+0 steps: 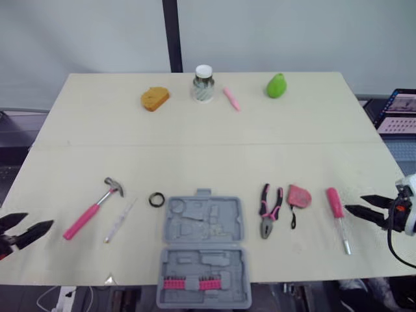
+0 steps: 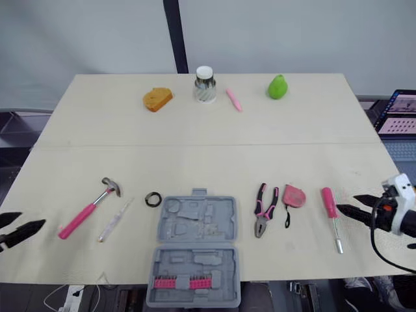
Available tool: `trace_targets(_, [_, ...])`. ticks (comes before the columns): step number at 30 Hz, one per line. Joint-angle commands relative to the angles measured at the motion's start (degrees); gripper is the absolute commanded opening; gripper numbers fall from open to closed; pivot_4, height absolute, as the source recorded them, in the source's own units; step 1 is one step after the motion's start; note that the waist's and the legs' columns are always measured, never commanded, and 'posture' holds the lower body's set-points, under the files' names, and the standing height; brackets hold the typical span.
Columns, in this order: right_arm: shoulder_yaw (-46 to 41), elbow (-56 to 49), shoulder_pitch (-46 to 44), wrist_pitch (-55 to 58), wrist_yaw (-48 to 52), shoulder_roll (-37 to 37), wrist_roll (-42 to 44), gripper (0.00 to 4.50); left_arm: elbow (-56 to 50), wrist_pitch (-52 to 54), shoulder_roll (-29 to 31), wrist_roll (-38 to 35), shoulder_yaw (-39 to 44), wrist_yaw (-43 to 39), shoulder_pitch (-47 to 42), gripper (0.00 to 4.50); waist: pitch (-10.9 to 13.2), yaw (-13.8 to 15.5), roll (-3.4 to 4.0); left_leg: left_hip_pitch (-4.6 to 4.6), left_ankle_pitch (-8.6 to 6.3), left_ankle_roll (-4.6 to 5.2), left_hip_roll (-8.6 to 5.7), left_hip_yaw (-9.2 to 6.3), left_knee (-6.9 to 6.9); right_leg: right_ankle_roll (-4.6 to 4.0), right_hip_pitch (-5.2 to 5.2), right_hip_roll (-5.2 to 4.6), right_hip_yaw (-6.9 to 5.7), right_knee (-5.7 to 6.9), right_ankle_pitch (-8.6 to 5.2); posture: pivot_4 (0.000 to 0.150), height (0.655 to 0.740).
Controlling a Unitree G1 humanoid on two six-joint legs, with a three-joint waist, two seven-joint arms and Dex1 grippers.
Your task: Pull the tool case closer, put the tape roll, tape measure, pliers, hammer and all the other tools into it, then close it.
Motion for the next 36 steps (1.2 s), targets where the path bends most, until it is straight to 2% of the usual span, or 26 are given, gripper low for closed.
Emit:
trace_targets(1, [-0.3,3.1,-1.1,-3.8,0.6,-2.3,-2.1,4.43,3.4,-3.4,1.4,0.8,1.9,-0.5,0.6,4.5,0.0,-0.1,0.0,0.01,0.0,0.0,0.0,0.0,0.01,0.0,-0.01,0.0,0.01,0.02,0.0,0.15,0.74])
trace_targets(6, [-0.1,6.2,-1.9,-6.1,0.3,-3.3,-4.4,4.43,6.4,-6.1,1.5,0.9,1.4,-0.4,0.3,4.5,0.0,-0.5,0.0,0.02,-0.04,-0.06,0.05,-0.02,0.0,0.0,-0.1,0.0,0.07,0.07,0.0,0.15,0.74])
trace_targets(12, [-0.3,1.9,-0.7,-4.5,0.6,-2.2,-4.0,4.43,7.6,-7.5,1.6,1.0,0.2,-0.5,-0.6,4.5,0.0,-0.8,0.0,0.03,-0.09,-0.09,0.08,-0.06,0.01,-0.01,-0.11,-0.01,0.06,0.08,0.0,0.15,0.74])
trace_targets(14, [-0.5,-2.9,0.3,-2.2,1.2,-1.2,-2.4,4.43,7.5,-8.1,1.6,1.1,-0.7,-0.7,-1.3,4.5,0.0,-1.0,0.0,0.03,-0.1,-0.09,0.08,-0.05,0.01,-0.01,-0.11,-0.01,0.06,0.08,0.0,0.15,0.74])
trace_targets(19, [3.7,-27.3,2.8,7.2,2.8,3.1,3.5,4.43,-2.5,-6.8,-0.3,-0.3,-6.9,-2.5,-3.1,4.5,0.0,-1.1,0.01,0.05,-0.13,-0.14,0.16,-0.09,0.02,-0.02,-0.11,0.02,0.05,0.14,0.01,0.15,0.74])
trace_targets(24, [12.6,-44.9,-3.3,13.5,3.3,8.2,7.9,4.43,-17.1,-6.5,-4.0,-0.2,-18.4,-1.1,-9.0,4.5,0.0,-0.9,0.02,0.03,-0.14,-0.16,0.15,-0.11,0.1,-0.05,-0.13,0.01,0.06,0.21,0.03,0.15,0.74])
trace_targets(29, [21.2,-52.8,-11.3,15.7,3.5,13.0,8.7,4.43,-21.3,-11.1,-7.2,4.2,-29.7,-1.3,-14.1,4.5,0.0,-0.6,0.0,0.01,-0.17,-0.14,0.11,-0.11,0.15,-0.05,-0.13,0.03,0.03,0.21,0.03,0.15,0.74])
trace_targets(36, [25.9,-56.7,-16.9,16.4,1.7,17.0,8.3,4.43,-16.8,-16.6,-10.2,8.8,-38.4,-1.4,-21.7,4.5,0.0,0.5,0.0,-0.09,-0.21,-0.06,0.12,-0.09,0.45,-0.05,-0.15,0.06,0.03,0.31,0.03,0.15,0.74])
